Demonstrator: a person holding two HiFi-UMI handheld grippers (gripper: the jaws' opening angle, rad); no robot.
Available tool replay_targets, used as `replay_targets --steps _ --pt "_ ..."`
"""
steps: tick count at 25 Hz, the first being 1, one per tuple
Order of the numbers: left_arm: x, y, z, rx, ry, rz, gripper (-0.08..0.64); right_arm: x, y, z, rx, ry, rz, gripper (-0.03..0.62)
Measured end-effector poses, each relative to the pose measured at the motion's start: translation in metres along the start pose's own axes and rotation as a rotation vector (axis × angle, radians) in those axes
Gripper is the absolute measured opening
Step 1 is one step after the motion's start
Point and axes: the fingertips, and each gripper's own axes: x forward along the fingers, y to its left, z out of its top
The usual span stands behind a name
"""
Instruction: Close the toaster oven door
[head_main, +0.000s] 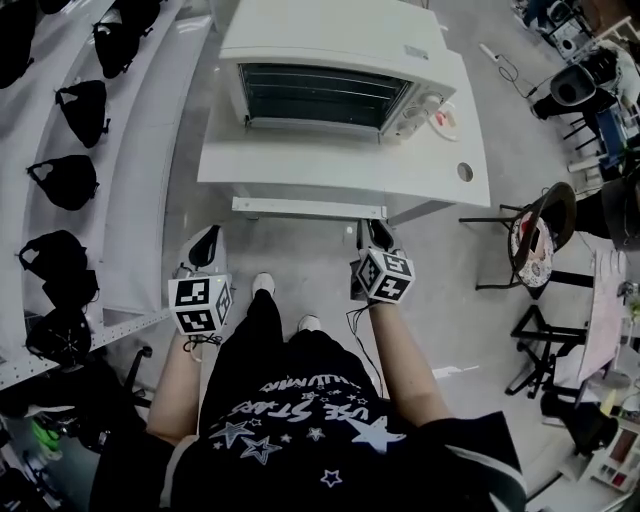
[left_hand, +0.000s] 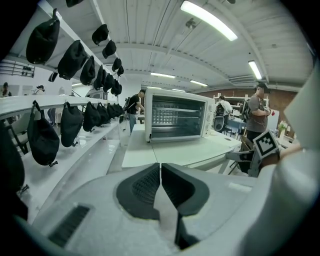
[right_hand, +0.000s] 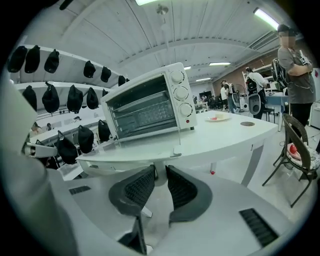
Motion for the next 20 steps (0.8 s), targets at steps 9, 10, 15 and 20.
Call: replay_targets --steps 9,10,15,20 --pt "0.002 0.012 0.035 0.013 -0.059 -0.006 0.026 -0.013 0.007 0.034 0.050 -0.027 0.004 0.083" --pt "0.002 0.012 0.039 0.013 -0.065 -0.008 0.026 -0.014 0.007 0.038 0.052 -0.029 0.005 0.083" --pt "0.009 0.007 0.054 0.018 -0.094 -0.038 0.026 -0.022 0.012 0.064 0.056 -0.077 0.002 0.083" --pt "0.016 0.003 0.066 0.013 -0.125 -0.083 0.026 -0.022 0.019 0.093 0.073 -0.086 0.020 0.084"
